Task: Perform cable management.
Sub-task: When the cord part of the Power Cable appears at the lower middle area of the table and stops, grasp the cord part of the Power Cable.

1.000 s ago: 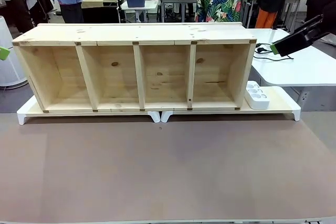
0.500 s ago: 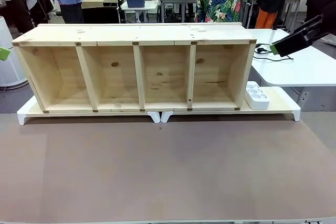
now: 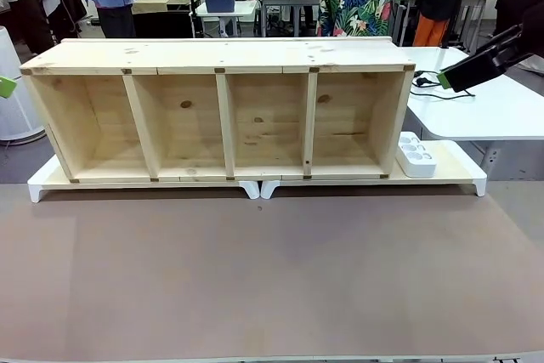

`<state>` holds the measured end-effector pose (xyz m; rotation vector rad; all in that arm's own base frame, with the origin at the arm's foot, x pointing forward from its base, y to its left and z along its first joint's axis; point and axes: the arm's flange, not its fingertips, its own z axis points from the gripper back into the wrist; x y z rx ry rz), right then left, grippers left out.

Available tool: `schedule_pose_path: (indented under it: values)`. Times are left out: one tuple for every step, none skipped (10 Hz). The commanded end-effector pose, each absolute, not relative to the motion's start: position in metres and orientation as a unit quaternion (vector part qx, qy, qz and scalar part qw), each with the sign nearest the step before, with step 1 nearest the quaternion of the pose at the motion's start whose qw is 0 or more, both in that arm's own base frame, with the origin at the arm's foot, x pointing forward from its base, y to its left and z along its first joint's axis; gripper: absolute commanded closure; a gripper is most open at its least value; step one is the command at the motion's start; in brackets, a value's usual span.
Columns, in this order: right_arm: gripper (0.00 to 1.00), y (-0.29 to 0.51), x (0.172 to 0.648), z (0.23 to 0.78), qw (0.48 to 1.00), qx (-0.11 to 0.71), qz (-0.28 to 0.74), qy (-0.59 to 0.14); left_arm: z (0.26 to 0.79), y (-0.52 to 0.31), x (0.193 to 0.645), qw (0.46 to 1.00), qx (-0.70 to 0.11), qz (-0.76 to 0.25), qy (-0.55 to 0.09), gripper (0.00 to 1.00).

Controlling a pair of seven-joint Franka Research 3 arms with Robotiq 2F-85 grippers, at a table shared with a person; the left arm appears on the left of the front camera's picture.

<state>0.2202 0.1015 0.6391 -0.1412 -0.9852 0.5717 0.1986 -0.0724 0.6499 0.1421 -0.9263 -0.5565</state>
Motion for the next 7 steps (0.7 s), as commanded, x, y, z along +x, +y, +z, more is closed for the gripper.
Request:
schedule_pose_path:
  values:
    - [0.00,0.1005,0.2204,0.6392,0.840,-0.067,0.270,-0.466,0.6502,-0.0716,0.1991,0.855,0.067,-0.264,-0.441,0.00]
    - [0.00,0.1005,0.2204,0.6392,0.840,-0.067,0.270,-0.466,0.6502,-0.0716,0.1991,0.855,0.067,-0.264,-0.441,0.00]
    - [0.00,0.1005,0.2204,0.6392,0.840,-0.067,0.270,-0.466,0.6502,-0.0716,0.1991,0.855,0.067,-0.264,-0.441,0.00]
    - [0.00,0.1005,0.2204,0.6392,0.840,-0.067,0.270,-0.466,0.6502,-0.0716,0.1991,0.855,0.067,-0.264,-0.441,0.00]
    - [0.00,0.1005,0.2204,0.6392,0.840,-0.067,0.270,-0.466,0.6502,-0.0716,0.1991,0.855,0.067,-0.264,-0.441,0.00]
    - [0.00,0.1005,0.2204,0.6392,0.840,-0.067,0.270,-0.466,0.6502,-0.0716,0.1991,0.855,0.067,-0.264,-0.441,0.00]
    - [0.00,0.1005,0.2204,0.6392,0.840,-0.067,0.270,-0.466,0.6502,-0.0716,0.1991,0.855,0.067,-0.264,-0.441,0.00]
